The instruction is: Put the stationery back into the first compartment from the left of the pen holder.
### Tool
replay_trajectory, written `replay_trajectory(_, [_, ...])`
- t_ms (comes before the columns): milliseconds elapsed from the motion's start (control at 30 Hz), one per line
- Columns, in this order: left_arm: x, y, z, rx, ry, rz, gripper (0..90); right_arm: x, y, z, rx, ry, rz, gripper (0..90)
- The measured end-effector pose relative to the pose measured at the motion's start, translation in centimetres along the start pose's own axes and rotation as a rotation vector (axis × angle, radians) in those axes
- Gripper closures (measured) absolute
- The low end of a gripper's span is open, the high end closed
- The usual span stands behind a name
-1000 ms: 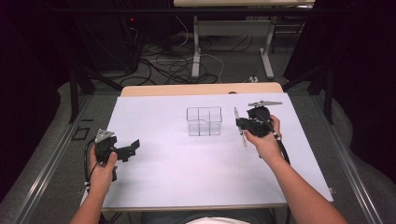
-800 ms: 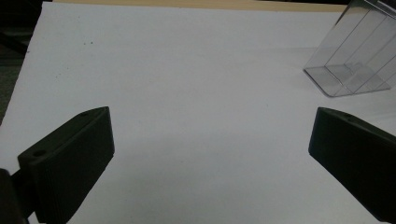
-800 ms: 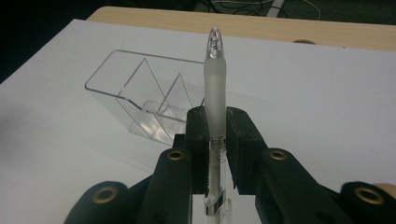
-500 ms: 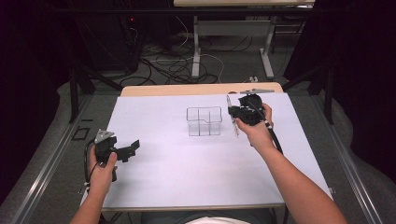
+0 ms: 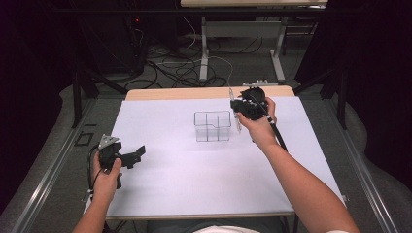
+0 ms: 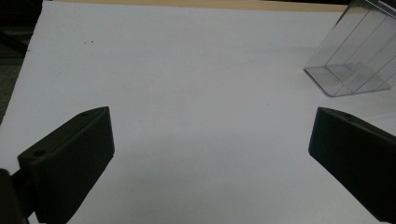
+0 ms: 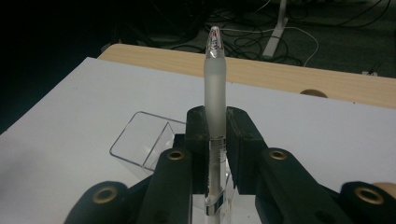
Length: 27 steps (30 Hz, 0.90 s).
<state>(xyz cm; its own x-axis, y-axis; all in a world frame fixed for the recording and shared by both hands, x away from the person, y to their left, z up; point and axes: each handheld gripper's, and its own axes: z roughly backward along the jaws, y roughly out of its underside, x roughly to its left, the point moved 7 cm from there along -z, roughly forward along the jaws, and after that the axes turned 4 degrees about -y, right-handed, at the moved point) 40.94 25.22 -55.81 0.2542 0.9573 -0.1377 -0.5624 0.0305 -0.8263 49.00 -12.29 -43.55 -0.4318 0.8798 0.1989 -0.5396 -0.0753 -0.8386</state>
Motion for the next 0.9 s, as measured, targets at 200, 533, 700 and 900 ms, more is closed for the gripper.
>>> replay_trajectory(200, [0.0, 0.0, 0.0, 0.001, 0.000, -0.003, 0.2, 0.7, -0.9, -0.7, -0.008, 0.005, 0.017, 79.9])
replay_trajectory(533, [0.0, -0.1, 0.0, -0.009, 0.001, 0.000, 0.2, 2.2, -1.9, -2.2, -0.010, 0.015, 0.054, 79.9])
replay_trajectory(700, [-0.1, -0.1, 0.0, -0.009, 0.003, -0.001, 0.2, 2.6, -2.2, -3.0, -0.009, 0.021, 0.057, 79.9])
replay_trajectory(900, [-0.1, -0.1, 0.1, -0.004, 0.007, -0.002, 0.2, 2.7, -2.3, -4.1, -0.003, 0.020, 0.040, 79.8])
